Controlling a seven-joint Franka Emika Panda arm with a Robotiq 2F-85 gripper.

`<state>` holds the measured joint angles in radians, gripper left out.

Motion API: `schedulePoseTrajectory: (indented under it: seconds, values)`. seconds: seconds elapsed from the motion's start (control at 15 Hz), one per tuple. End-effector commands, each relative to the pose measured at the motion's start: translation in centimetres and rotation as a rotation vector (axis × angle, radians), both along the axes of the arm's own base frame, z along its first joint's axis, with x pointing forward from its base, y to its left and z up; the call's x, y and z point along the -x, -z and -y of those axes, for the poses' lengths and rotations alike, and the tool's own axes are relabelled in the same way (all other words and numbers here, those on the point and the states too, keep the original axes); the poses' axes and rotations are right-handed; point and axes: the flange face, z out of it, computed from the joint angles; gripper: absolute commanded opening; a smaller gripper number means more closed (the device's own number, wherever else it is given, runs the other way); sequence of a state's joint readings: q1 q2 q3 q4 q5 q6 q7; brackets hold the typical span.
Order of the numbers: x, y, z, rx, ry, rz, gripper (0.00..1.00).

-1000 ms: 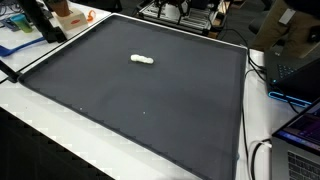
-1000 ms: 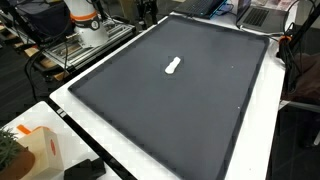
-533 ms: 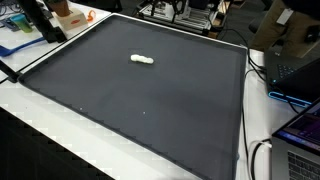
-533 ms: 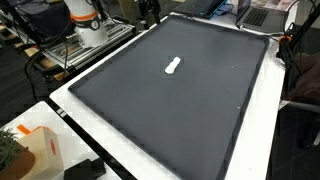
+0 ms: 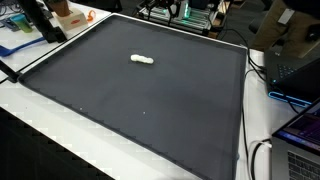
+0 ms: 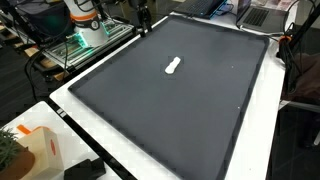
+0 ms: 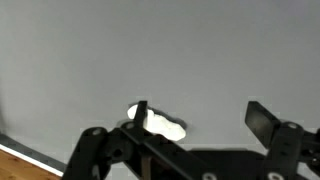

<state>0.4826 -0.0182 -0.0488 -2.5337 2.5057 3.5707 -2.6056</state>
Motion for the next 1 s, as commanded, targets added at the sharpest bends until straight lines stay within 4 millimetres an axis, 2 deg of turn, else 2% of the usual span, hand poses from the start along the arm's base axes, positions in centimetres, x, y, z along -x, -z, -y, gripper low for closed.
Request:
schedulePoseTrajectory:
  seconds: [0.0, 0.07, 0.13, 0.4, 0.93]
  values:
    - [2.0, 1.0, 1.9, 0.044, -0.180, -0.035, 1.00]
    - [3.3, 1.7, 0.0, 0.049, -0.220, -0.044, 1.00]
    - [1.1, 1.1, 1.3, 0.043, -0.114, -0.037, 1.00]
    - [2.7, 1.9, -0.4, 0.054, -0.190, -0.058, 1.00]
    - [2.7, 1.8, -0.4, 0.056, -0.197, -0.053, 1.00]
